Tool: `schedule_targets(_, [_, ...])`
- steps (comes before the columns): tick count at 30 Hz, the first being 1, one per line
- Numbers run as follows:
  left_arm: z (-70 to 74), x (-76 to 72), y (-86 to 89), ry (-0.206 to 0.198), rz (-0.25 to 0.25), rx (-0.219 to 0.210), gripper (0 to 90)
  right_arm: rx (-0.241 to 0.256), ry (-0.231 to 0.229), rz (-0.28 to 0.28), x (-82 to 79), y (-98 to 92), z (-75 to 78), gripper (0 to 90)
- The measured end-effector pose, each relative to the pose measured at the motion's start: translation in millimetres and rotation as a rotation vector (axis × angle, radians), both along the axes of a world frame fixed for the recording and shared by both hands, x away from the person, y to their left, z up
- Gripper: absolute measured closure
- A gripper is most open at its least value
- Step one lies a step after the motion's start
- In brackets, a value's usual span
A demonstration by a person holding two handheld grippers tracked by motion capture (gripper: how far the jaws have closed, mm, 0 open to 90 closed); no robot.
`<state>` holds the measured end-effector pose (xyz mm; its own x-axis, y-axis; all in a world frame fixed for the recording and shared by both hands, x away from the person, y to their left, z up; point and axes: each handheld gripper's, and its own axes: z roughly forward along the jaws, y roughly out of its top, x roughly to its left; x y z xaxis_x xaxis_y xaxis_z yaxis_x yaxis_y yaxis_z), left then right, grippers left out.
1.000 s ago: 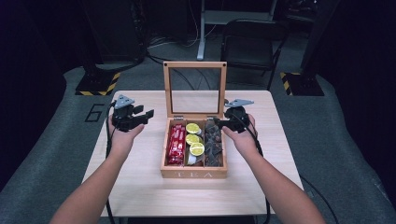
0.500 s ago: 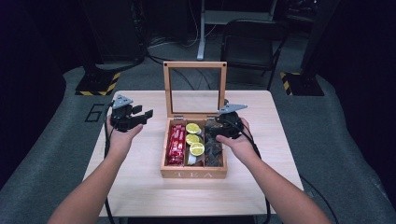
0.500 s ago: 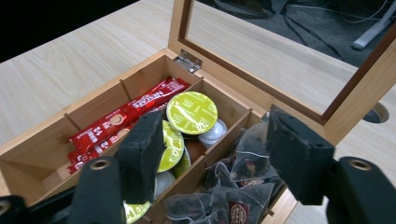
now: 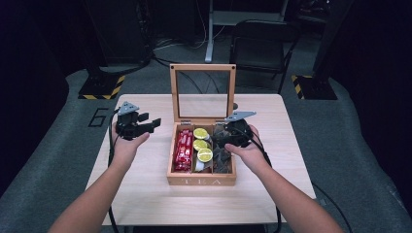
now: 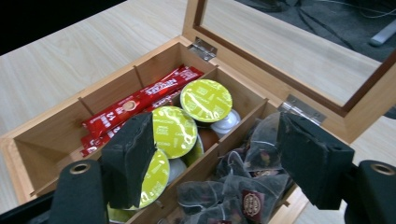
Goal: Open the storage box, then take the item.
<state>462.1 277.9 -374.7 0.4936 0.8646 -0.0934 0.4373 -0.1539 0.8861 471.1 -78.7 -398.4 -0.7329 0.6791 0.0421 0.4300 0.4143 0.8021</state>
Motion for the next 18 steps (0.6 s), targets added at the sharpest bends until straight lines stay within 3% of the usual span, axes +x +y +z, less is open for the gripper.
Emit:
schedule_targets(9, [0.2, -1.8, 0.6, -0.004, -0.011, 0.008, 40.4, -0.001, -0.008, 0.023, -4.0, 4.9, -2.8, 26.2])
schedule_targets(12, [-1.3, -3.9, -0.1, -0.005, -0.016, 0.004, 40.3, -0.030, -0.012, 0.044, -6.2, 8.6, -7.5, 25.6])
schedule_targets(18, [-2.2, -6.5, -0.6, -0.001, -0.027, 0.005, 40.3, -0.041, -0.001, 0.072, -9.6, 14.4, -14.4, 29.4])
